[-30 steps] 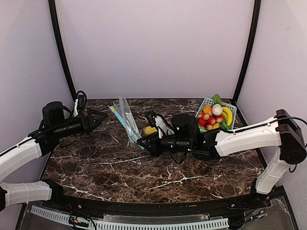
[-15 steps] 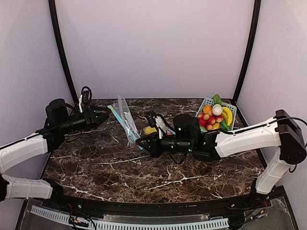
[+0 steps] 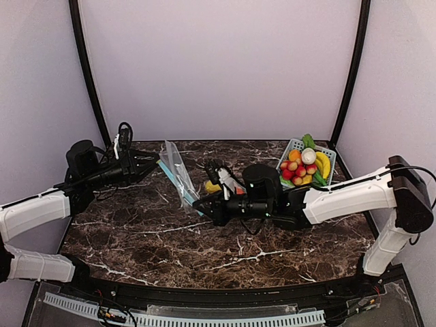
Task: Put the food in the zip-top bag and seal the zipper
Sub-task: Pass from the right arm to the left, then pass from the left arm to the right
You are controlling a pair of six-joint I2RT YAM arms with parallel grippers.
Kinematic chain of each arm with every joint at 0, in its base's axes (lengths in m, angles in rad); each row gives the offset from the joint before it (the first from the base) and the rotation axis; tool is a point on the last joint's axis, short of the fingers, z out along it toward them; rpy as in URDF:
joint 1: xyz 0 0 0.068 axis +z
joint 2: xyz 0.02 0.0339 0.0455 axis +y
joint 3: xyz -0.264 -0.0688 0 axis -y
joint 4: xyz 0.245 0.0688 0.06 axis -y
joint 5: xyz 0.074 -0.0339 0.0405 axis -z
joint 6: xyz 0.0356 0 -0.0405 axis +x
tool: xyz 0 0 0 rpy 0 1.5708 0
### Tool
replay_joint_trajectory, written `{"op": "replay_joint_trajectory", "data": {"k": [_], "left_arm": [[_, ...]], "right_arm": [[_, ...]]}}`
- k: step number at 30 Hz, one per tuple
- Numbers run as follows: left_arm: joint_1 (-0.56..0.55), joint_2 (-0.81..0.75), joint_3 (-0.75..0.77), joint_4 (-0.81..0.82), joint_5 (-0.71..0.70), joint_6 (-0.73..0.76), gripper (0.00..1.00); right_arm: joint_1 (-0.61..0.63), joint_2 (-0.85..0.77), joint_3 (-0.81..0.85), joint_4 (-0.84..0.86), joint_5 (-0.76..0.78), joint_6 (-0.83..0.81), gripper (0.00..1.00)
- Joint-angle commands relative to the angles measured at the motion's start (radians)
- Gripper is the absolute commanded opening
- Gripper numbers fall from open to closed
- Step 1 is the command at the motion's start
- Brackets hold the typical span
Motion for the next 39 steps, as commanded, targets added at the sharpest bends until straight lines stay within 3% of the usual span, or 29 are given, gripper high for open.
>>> {"op": "replay_joint_trajectory", "data": {"k": [1,13,16,21,26,32,39], "left_arm": [[-0.006,0.000,0.002,0.042,0.025,-0.006,0.46],[-0.009,0.022,0.005,0.044,0.029,-0.015,0.03],[-0.009,0.023,0.011,0.032,0.028,0.000,0.01],[-0.009,0.007,0.059,-0.163,0.023,0.135,0.01],[-0.017,0.002,0.160,-0.521,0.037,0.437,0.01],[-0.113,0.076,0.286,-0.900,0.042,0.757,0.01],[-0.315,0.140,0.330,-0.933,0.204,0.864,0.01]], "right_arm": [[0.012,0.017,0.030,-0.010,0.009,-0.017,0.00],[0.017,0.015,0.033,-0.023,0.022,-0.024,0.00],[0.016,0.002,0.027,-0.039,0.045,-0.017,0.00],[0.007,-0.078,-0.011,-0.071,0.087,-0.017,0.56],[-0.022,-0.198,-0.060,-0.168,0.113,-0.052,0.82],[-0.070,-0.290,-0.048,-0.311,-0.009,-0.139,0.89],[-0.072,-0.273,0.060,-0.429,-0.297,-0.230,0.87]]}}
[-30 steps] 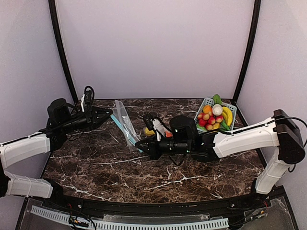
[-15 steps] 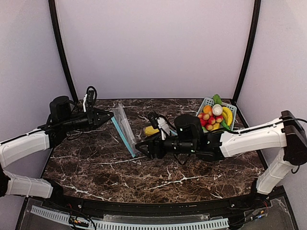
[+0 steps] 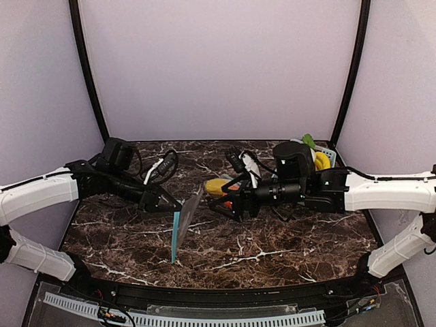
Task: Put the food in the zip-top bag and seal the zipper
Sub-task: Pass from the left arm to the right
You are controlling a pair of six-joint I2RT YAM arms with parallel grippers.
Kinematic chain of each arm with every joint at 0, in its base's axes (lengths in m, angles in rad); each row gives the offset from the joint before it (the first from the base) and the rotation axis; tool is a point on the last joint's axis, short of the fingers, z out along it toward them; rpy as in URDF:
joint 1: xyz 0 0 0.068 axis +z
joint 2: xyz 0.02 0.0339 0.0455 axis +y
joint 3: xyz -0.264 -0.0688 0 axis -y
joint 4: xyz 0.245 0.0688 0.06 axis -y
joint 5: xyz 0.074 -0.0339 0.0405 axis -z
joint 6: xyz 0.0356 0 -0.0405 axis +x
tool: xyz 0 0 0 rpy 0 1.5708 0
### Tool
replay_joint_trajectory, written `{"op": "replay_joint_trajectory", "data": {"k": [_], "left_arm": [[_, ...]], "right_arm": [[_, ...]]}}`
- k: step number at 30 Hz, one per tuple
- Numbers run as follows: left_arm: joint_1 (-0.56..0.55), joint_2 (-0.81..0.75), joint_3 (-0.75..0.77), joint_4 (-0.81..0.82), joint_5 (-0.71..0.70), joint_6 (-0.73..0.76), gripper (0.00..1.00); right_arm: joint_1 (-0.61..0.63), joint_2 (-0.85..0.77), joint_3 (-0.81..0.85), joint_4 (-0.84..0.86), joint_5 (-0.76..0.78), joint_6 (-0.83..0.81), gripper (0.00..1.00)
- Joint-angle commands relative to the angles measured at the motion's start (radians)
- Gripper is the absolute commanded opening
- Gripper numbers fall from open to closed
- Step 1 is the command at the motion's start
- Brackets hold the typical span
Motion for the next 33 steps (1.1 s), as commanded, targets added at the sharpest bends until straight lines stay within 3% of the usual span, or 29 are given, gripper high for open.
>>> {"op": "replay_joint_trajectory", "data": {"k": [1,8,18,23,29,33], "left_arm": [[-0.079,0.032,0.043,-0.110,0.134,0.134,0.01],[-0.152,0.071,0.085,-0.120,0.163,0.158,0.01],[-0.164,0.076,0.101,-0.120,0.207,0.147,0.01],[-0.167,0.076,0.103,-0.119,0.204,0.148,0.01],[-0.170,0.073,0.105,-0.117,0.217,0.146,0.01],[-0.172,0.074,0.106,-0.119,0.230,0.143,0.01]], "right_arm": [[0.003,0.028,0.077,-0.078,-0.218,-0.072,0.86],[0.026,0.111,0.139,-0.109,-0.325,-0.100,0.77],[0.060,0.197,0.194,-0.093,-0.355,-0.114,0.72],[0.063,0.227,0.213,-0.096,-0.370,-0.116,0.55],[0.067,0.243,0.217,-0.097,-0.372,-0.117,0.53],[0.069,0.254,0.225,-0.097,-0.385,-0.121,0.41]]}}
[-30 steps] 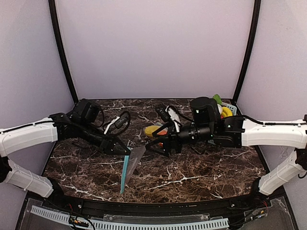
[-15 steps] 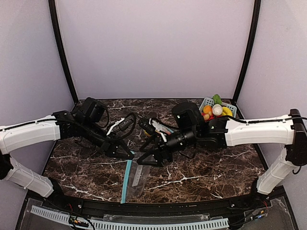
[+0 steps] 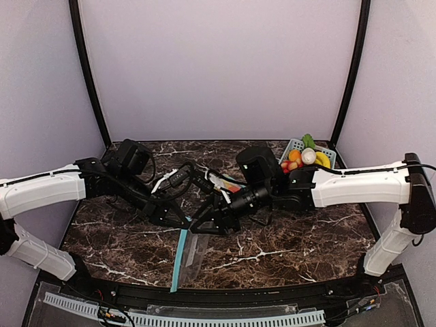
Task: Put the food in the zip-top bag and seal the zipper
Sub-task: Pass from the left arm to the right
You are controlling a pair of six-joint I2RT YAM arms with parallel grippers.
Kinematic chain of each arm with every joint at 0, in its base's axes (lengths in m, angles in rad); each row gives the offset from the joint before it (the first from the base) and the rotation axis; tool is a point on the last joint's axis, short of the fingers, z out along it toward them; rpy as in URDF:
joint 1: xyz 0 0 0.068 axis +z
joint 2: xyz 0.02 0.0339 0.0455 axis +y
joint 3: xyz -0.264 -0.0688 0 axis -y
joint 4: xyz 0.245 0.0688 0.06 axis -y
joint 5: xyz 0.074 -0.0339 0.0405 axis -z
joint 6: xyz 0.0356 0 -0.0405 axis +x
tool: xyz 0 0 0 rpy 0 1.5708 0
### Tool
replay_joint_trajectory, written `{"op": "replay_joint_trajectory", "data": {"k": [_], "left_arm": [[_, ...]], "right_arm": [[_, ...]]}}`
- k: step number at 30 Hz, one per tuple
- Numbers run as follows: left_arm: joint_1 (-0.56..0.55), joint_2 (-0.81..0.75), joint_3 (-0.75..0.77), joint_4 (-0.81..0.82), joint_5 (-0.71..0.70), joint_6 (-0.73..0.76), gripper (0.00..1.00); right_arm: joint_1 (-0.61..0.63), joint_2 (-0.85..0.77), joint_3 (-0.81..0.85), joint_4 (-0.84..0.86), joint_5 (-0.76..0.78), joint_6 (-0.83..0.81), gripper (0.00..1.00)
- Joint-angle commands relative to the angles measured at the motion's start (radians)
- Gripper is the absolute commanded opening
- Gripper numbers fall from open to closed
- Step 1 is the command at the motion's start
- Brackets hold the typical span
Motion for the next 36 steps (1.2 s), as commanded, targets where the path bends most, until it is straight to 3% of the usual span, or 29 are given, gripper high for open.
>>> {"op": "replay_joint_trajectory", "data": {"k": [1,5,7,13,25,30,36], "left_arm": [[-0.005,-0.004,0.029,-0.019,0.037,0.009,0.01],[-0.006,-0.009,0.034,-0.032,0.023,0.018,0.01],[-0.005,-0.010,0.036,-0.039,0.018,0.023,0.01],[-0.005,-0.010,0.046,-0.094,-0.004,0.057,0.01],[-0.016,-0.012,0.050,-0.109,0.030,0.063,0.01],[-0.026,-0.011,0.050,-0.112,0.035,0.061,0.01],[-0.028,-0.016,0.058,-0.114,0.023,0.066,0.01]], "right_arm": [[0.011,0.019,0.031,0.006,-0.031,-0.006,0.34],[0.014,0.020,0.032,0.004,-0.037,-0.009,0.09],[0.015,0.012,0.031,-0.004,-0.023,-0.011,0.08],[0.011,-0.063,0.004,-0.036,0.044,-0.029,0.30],[-0.004,-0.027,0.052,-0.059,-0.002,-0.065,0.56],[-0.003,0.012,0.087,-0.088,-0.035,-0.091,0.61],[-0.004,0.042,0.103,-0.120,-0.069,-0.102,0.59]]}}
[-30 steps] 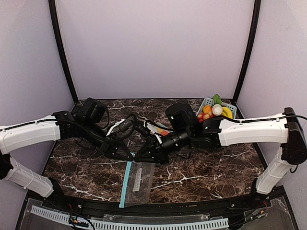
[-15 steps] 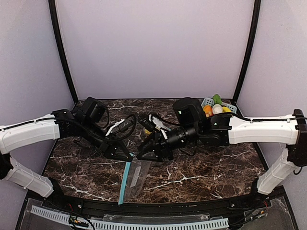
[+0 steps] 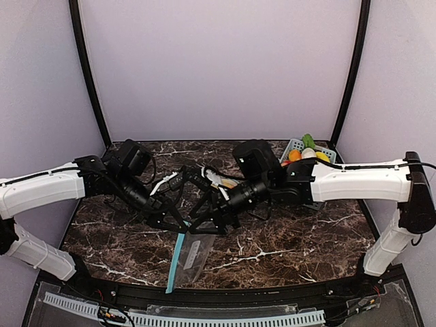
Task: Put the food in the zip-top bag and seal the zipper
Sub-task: Pass from the left arm to the right
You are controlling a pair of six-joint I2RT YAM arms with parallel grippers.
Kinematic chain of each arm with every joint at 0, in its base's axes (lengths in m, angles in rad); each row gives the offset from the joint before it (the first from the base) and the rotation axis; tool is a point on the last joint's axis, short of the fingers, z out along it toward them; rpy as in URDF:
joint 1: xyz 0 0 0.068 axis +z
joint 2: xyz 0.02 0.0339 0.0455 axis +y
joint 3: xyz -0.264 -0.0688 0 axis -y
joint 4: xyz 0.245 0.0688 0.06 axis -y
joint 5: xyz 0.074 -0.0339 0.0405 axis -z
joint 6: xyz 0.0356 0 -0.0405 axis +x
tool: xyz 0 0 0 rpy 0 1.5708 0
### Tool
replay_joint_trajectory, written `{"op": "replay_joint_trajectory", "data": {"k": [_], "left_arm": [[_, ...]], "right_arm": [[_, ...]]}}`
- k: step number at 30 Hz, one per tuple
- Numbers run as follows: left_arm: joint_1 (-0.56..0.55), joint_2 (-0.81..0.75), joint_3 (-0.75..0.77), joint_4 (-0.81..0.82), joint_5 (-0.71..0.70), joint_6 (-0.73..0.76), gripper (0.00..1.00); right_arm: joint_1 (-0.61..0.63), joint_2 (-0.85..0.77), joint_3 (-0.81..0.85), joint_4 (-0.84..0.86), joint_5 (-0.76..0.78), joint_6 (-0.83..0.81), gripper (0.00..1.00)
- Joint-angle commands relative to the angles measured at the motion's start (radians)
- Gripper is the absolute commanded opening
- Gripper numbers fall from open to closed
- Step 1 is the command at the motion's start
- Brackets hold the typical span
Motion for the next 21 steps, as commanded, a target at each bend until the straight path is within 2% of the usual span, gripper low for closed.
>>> {"op": "replay_joint_trajectory", "data": {"k": [1,3,8,10,13,15,16,18,21], "left_arm": [[-0.010,-0.019,0.032,-0.016,0.003,0.023,0.01],[-0.010,-0.023,0.033,-0.002,-0.011,0.023,0.01],[-0.010,-0.031,0.024,0.054,-0.018,-0.003,0.01],[-0.010,-0.027,0.021,0.061,-0.019,-0.007,0.01],[-0.009,-0.025,0.017,0.056,-0.032,-0.004,0.06],[-0.009,-0.033,0.011,0.060,-0.049,-0.007,0.25],[-0.008,-0.038,0.003,0.071,-0.058,-0.011,0.37],[-0.008,-0.057,-0.012,0.101,-0.069,-0.026,0.53],[-0.008,-0.086,-0.031,0.153,-0.084,-0.053,0.59]], "right_arm": [[-0.004,0.028,0.020,-0.031,-0.037,-0.012,0.55],[-0.004,0.028,0.012,-0.028,-0.044,-0.005,0.41],[-0.003,0.015,-0.017,0.006,-0.038,0.020,0.14],[-0.003,0.004,-0.031,0.033,-0.032,0.030,0.00],[-0.003,-0.020,-0.055,0.068,-0.008,0.047,0.00],[-0.005,-0.035,-0.071,0.084,0.008,0.056,0.00],[-0.005,-0.041,-0.079,0.092,0.015,0.060,0.00],[-0.006,-0.054,-0.089,0.101,0.020,0.065,0.00],[-0.006,-0.062,-0.099,0.105,0.022,0.072,0.00]]}}
